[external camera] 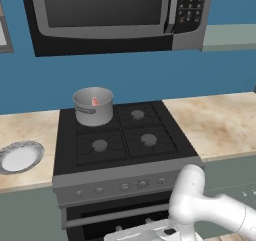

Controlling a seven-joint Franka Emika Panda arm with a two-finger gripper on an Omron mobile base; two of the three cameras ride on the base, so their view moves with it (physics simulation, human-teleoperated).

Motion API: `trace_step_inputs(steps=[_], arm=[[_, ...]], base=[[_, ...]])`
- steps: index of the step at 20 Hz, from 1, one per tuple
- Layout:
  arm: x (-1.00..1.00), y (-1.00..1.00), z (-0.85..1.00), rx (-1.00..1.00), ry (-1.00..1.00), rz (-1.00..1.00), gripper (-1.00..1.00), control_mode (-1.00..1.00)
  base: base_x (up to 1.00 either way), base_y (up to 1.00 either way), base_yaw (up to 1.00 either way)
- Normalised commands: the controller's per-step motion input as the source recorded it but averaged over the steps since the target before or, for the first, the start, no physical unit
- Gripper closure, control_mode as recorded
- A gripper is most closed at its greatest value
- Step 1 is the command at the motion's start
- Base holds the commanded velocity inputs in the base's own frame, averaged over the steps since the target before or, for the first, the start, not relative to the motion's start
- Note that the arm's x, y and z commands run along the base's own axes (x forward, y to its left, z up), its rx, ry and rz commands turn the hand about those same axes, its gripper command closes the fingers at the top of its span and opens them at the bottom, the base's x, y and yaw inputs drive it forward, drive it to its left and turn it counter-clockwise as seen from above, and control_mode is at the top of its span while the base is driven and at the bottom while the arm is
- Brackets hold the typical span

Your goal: Retrieve the frozen meat and place it in the pot on a burner. Then turn the burner on.

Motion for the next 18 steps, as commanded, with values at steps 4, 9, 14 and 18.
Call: trace_step_inputs(steps=[4,9,14,18], arm=[[0.08,-0.22,0.00,0.58,-0.02,-0.09,-1.00,-1.00],[0.19,-0.24,-0.12,0.05,-0.12,0.05,-1.00,-1.00],[0.25,-0.03,-0.10,-0.02,-0.08,0.02,-1.00,-1.00],[0.54,0.00,-0.01,-0.03,0.00,0.00,-1.00,-1.00]], base=[[0.00,0.00,0.00],[0.00,0.00,0.00],[0.00,0.00,0.00],[0.00,0.00,0.00]])
